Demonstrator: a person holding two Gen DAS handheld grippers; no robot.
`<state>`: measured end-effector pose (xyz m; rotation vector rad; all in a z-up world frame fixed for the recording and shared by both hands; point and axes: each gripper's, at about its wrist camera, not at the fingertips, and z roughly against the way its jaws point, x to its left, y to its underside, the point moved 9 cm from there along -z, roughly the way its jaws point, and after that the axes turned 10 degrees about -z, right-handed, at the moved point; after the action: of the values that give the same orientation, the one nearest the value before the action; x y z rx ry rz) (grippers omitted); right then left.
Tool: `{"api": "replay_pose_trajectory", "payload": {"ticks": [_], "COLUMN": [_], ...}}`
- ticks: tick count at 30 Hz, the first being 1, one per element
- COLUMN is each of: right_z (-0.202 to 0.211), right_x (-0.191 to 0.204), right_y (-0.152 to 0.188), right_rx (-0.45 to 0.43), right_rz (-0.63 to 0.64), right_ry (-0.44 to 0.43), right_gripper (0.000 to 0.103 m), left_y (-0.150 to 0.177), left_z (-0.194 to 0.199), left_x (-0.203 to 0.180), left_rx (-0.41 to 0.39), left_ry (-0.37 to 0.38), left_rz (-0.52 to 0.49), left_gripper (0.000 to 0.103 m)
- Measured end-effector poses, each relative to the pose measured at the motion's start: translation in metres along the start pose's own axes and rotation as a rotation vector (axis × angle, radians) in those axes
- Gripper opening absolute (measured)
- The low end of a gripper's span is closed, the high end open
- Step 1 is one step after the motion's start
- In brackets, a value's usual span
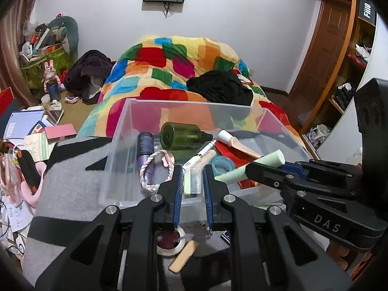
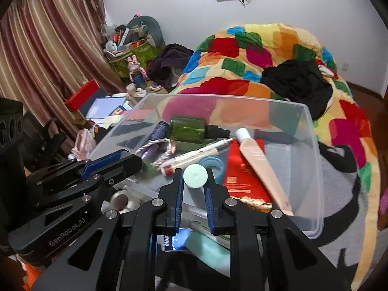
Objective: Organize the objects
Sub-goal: 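Drop white-green tube in box with right tool while left drops small stick in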
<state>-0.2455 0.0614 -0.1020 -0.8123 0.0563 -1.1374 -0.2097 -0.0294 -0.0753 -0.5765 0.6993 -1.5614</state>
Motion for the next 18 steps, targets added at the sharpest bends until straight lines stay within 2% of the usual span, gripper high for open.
{"api": "replay_pose_trajectory", "payload": {"ticks": [11, 13, 15, 18], "right_z": [0.036, 0.043, 0.051, 0.058], "right_x": [-0.007, -0.008, -0.011, -0.018], "right_y": [0.008, 0.011, 0.016, 0.027], "right_rx": [-0.059, -0.071, -0.083, -0.092], "right_rz": [0.054, 0.066, 0.088, 0.098], "right_ry": [0.022, 0.029, 0.040, 0.060], "right_gripper": [0.028, 0.031, 0.037, 0.045], "left_y": [0.002, 0.005, 0.010, 0.024], "left_z": [0.031, 0.039, 0.043, 0.045], "left_x": [0.000, 0.001, 0.002, 0.003], "left_rx": [-0.043, -0.051, -0.053, -0.036], "left_ry": [-0.009, -0.012, -0.013, -0.019], "left_rz": [-0.027, -0.029, -0.033, -0.041], "left_gripper": [0.016, 0.020, 0.028, 0.030]}}
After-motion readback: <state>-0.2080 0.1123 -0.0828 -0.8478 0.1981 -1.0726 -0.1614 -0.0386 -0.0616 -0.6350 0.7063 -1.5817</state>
